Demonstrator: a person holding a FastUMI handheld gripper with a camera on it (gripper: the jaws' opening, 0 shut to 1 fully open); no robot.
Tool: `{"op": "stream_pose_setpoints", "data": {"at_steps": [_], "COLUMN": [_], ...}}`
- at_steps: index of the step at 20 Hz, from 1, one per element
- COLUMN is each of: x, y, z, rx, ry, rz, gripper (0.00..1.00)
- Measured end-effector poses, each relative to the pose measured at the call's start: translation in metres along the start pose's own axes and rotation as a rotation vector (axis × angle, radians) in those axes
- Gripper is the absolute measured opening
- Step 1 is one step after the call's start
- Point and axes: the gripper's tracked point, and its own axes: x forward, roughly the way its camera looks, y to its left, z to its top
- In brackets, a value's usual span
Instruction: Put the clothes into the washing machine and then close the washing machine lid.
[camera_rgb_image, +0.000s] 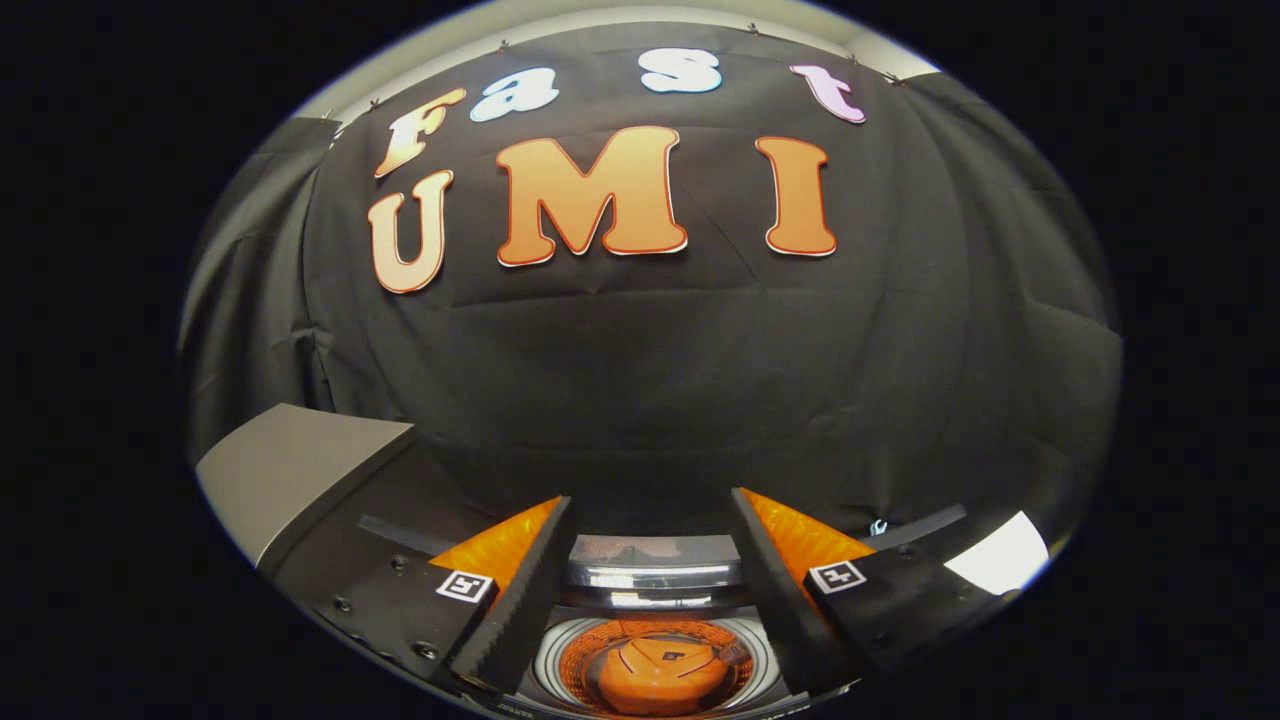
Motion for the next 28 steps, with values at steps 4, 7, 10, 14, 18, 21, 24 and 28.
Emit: {"op": "stream_pose_setpoints", "data": {"at_steps": [4,7,10,14,18,21,24,28], "x": [-0.004,-0.006,-0.011,-0.008,-0.010,-0.017,-0.027,-0.040], "y": [0.001,0.000,0.000,-0.006,-0.002,0.002,0.003,0.006], "z": [-0.008,-0.022,-0.031,-0.072,-0.118,-0.157,-0.172,-0.131], "rx": [0.012,0.003,-0.004,0.002,0.032,0.030,0.040,0.056], "ry": [0.006,0.033,0.039,0.144,0.245,0.326,0.361,0.296], "rz": [-0.001,0.001,0.004,-0.006,-0.001,0.005,0.008,0.007], "gripper": [0.99,0.99,0.99,0.99,0.99,0.99,0.99,0.99]}}
